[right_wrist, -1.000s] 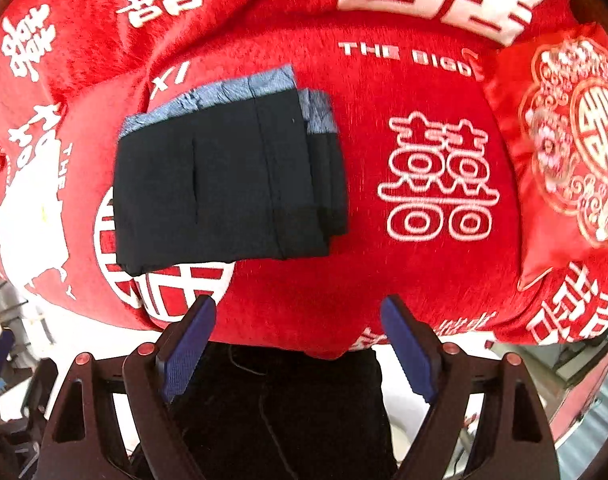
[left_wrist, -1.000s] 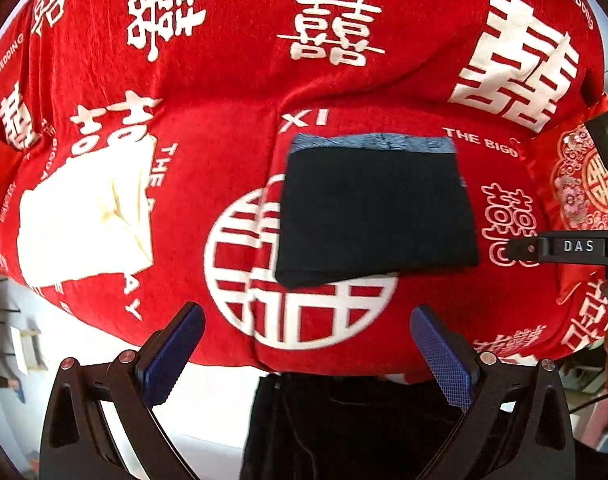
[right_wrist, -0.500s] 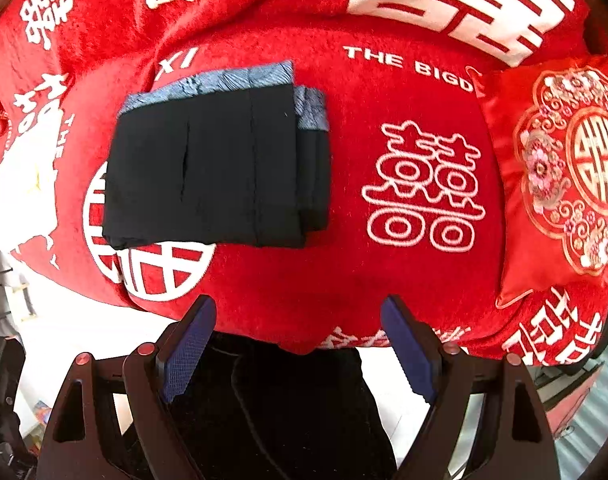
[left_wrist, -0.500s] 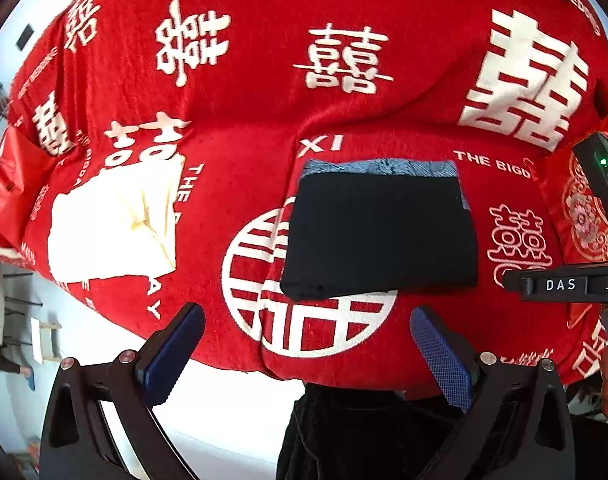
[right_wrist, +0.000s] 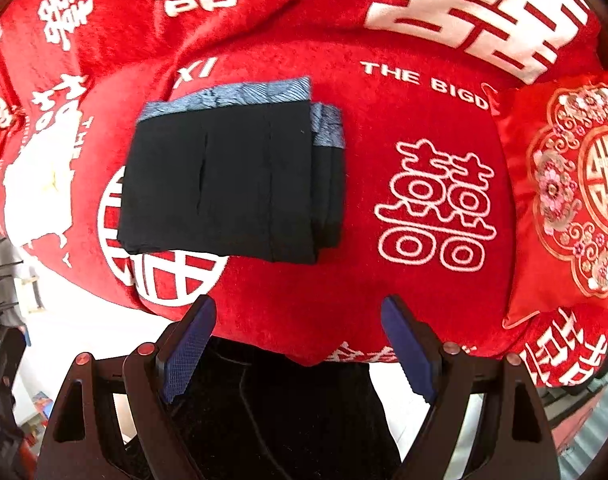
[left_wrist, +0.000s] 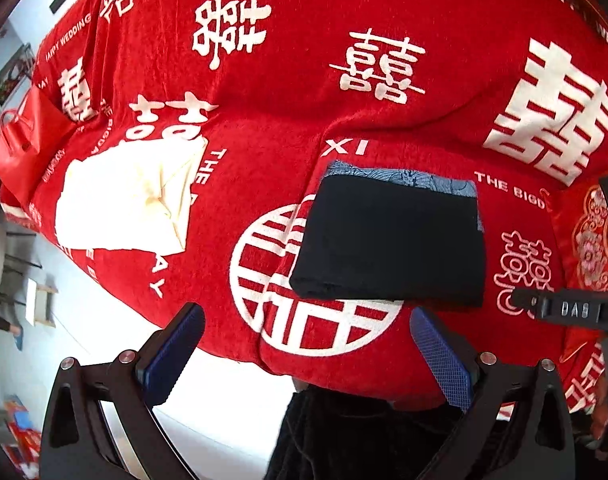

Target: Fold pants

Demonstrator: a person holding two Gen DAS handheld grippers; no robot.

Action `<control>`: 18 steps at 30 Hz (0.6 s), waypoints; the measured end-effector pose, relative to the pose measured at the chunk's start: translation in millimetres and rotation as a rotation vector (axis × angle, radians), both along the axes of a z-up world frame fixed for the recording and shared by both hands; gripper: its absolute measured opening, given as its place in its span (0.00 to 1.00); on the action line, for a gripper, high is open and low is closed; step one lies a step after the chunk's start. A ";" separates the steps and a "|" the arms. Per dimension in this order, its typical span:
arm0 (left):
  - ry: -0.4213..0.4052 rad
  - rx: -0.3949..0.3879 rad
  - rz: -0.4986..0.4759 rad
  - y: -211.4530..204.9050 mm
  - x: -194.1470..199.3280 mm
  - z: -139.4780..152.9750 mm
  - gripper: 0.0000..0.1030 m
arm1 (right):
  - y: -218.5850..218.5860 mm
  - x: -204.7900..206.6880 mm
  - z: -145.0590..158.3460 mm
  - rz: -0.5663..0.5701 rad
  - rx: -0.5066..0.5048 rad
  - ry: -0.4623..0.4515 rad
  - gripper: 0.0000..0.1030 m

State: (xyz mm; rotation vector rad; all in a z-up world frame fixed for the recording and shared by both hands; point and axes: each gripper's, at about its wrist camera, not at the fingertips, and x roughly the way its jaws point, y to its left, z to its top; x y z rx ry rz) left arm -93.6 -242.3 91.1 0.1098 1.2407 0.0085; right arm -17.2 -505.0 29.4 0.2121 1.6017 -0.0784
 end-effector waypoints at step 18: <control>0.094 0.048 -0.227 -34.9 22.1 -35.1 1.00 | 3.4 -42.9 32.9 -0.054 -0.076 -0.139 0.84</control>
